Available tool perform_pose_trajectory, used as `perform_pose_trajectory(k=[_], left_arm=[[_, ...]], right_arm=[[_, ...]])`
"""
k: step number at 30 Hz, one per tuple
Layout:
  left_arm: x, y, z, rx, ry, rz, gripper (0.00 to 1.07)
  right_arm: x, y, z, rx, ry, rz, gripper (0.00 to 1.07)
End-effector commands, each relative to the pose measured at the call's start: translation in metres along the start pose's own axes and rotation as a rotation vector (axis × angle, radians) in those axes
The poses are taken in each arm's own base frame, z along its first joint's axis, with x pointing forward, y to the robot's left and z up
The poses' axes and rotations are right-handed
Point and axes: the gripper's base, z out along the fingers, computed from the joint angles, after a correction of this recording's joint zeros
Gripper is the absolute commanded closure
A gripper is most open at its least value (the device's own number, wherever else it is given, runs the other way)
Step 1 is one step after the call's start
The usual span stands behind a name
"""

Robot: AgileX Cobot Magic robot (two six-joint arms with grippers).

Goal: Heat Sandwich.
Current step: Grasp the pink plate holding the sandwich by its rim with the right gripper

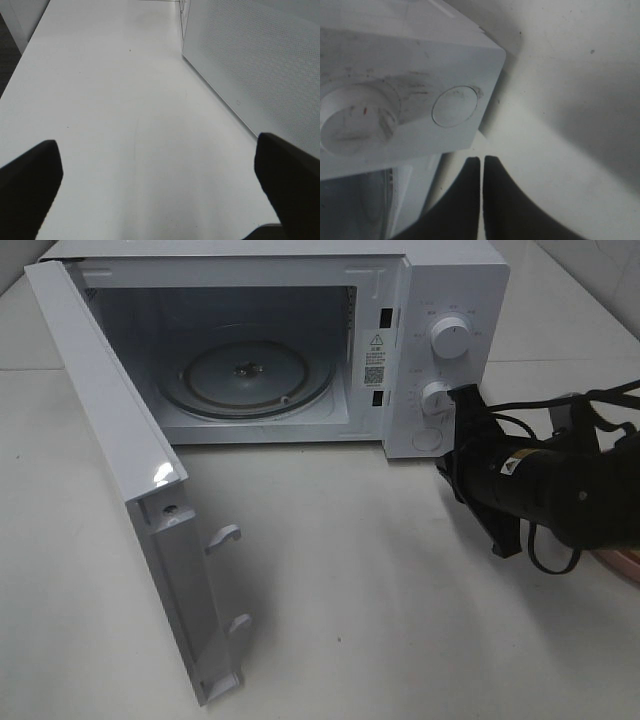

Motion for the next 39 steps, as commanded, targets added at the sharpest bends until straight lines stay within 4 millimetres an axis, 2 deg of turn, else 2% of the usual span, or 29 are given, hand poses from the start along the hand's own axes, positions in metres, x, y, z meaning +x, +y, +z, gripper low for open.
perform_pose_trajectory(k=[1,8,10,11,13,16,18,21,28,32,37,39], left_arm=[[0.001,0.0,-0.002,-0.002,-0.024,-0.002,0.07],[0.001,0.0,-0.002,-0.002,-0.024,-0.002,0.07],[0.001,0.0,-0.002,-0.002,-0.024,-0.002,0.07],[0.001,0.0,-0.002,-0.002,-0.024,-0.002,0.07],[0.001,0.0,-0.002,-0.002,-0.024,-0.002,0.07],[0.001,0.0,-0.002,-0.002,-0.024,-0.002,0.07],[0.001,0.0,-0.002,-0.002,-0.024,-0.002,0.07],[0.001,0.0,-0.002,-0.002,-0.024,-0.002,0.07],[0.001,0.0,-0.002,-0.002,-0.024,-0.002,0.07],[0.001,0.0,-0.002,-0.002,-0.024,-0.002,0.07],[0.001,0.0,-0.002,-0.002,-0.024,-0.002,0.07],[0.001,0.0,-0.002,-0.002,-0.024,-0.002,0.07]], right_arm=[[0.001,0.003,-0.012,0.055,0.057,-0.162,1.0],[0.001,0.017,-0.037,0.073,0.14,-0.499,0.97],[0.0,0.019,-0.04,0.07,0.149,-0.544,0.96],[0.0,0.022,-0.047,0.074,0.179,-0.661,0.96],[0.0,0.022,-0.05,0.076,0.195,-0.724,0.96],[0.002,0.023,-0.063,0.084,0.276,-0.955,0.94],[0.002,0.023,-0.066,0.088,0.298,-0.997,0.94],[0.004,0.02,-0.076,0.094,0.386,-1.169,0.93],[0.006,0.017,-0.093,0.096,0.522,-1.351,0.91],[0.006,0.015,-0.098,0.106,0.562,-1.4,0.89],[0.003,0.009,-0.104,0.2,0.657,-1.475,0.83],[0.001,0.012,-0.106,0.244,0.678,-1.471,0.76]])
